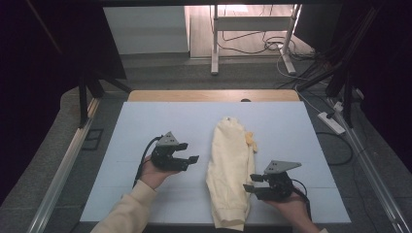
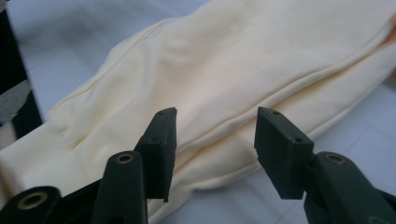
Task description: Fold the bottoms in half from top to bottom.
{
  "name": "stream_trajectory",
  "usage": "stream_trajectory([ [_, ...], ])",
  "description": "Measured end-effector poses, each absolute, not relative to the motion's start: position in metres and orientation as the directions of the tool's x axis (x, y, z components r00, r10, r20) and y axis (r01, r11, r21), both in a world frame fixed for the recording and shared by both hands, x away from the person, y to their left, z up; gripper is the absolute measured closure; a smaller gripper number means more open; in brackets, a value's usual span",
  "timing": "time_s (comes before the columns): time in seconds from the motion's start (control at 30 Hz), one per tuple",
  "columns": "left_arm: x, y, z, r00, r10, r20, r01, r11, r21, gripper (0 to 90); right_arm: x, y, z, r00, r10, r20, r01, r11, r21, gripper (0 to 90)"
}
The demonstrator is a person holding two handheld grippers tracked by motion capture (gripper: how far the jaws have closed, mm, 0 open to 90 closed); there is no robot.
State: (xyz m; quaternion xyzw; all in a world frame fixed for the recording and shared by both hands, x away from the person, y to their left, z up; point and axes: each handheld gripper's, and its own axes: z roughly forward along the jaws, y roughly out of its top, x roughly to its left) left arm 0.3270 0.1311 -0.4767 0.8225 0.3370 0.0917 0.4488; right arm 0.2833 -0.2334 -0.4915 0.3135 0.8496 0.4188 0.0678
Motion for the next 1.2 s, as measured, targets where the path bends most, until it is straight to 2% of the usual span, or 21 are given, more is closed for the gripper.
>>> stream_trajectory([
  [0.1,0.331,0.127,-0.478,0.753,0.641,-0.15,0.476,-0.373,0.796,30.6,0.292,-0.232,-0.491,-0.792,0.599,0.114,0.455,0.458,0.764,46.9],
  [0.43,0.341,0.116,-0.482,0.755,0.637,-0.156,0.486,-0.385,0.785,30.4,0.31,-0.237,-0.49,-0.759,0.637,0.133,0.47,0.395,0.789,44.4],
  [1.2,0.376,0.094,-0.484,0.751,0.635,-0.177,0.506,-0.382,0.773,29.7,0.349,-0.231,-0.484,-0.724,0.679,0.116,0.468,0.36,0.807,42.8],
])
